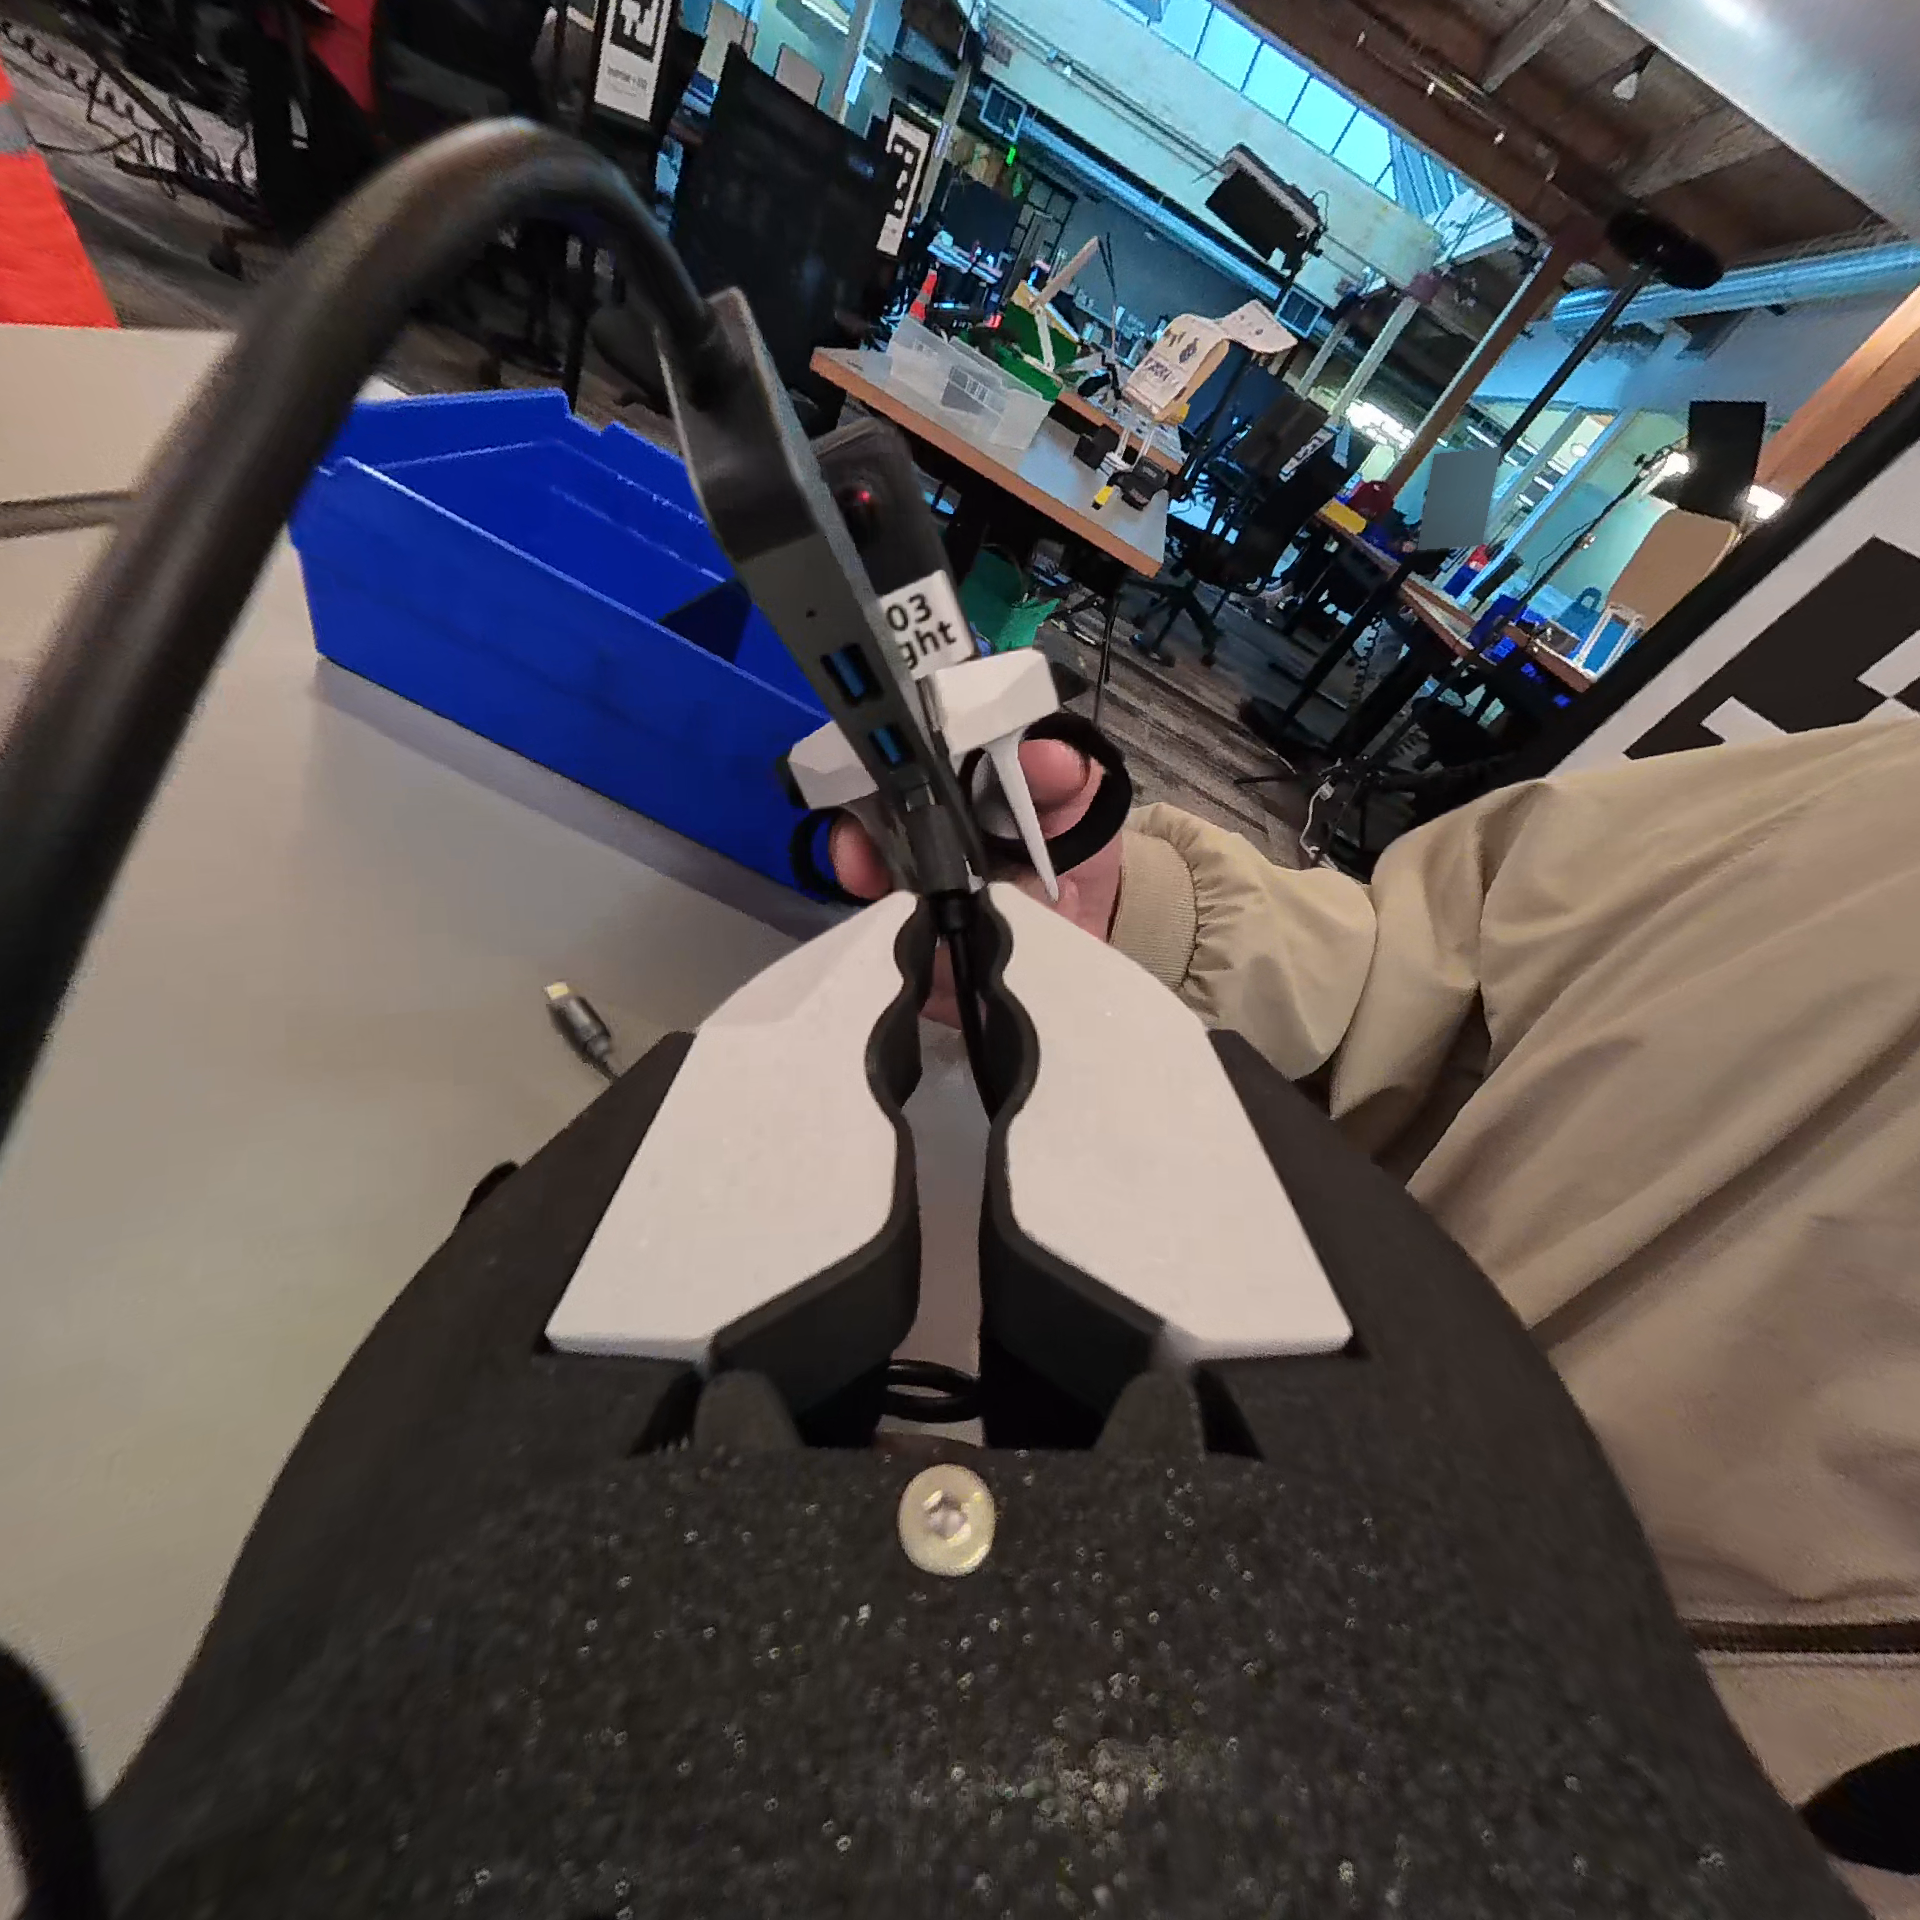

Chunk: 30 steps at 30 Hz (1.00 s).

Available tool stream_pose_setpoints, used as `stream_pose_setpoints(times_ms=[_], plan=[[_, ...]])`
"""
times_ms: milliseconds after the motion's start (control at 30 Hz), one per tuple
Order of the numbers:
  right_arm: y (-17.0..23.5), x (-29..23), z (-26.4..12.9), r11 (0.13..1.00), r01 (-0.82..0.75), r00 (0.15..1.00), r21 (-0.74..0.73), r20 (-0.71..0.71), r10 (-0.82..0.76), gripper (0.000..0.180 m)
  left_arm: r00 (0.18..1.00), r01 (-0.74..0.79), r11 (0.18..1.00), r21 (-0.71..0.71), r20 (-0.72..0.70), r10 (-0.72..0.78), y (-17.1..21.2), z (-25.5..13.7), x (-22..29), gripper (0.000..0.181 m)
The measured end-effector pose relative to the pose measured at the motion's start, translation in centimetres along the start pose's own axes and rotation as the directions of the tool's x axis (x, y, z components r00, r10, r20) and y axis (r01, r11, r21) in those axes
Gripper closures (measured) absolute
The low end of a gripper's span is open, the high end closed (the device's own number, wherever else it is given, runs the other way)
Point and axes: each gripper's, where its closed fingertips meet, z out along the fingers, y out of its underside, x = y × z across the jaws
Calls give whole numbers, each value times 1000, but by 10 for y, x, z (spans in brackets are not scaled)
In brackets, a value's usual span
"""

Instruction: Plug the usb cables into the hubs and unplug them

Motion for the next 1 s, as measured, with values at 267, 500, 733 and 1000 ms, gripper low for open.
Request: stream_pose_setpoints(times_ms=[267, 500, 733, 1000], plan=[[0, 13, -2, 983, 179, 968, -51, -169, -185, 170, 992, 126, 992, 27, 20, -127, 4, 2, -15, 175], [-6, 17, 0, 971, 237, 944, -9, -233, -233, 170, 987, 158, 984, 77, 7, -159, 0, 1, -19, 174], [-27, 2, -2, 951, 300, 911, -72, -272, -308, 171, 993, 9, 995, 96, 112, -20, -4, -12, -28, 160], [-172, -93, -30, 720, 658, 618, -219, -390, -683, 171, 968, -103, 985, 141, 244, 66, 22, -51, -36, 152]])
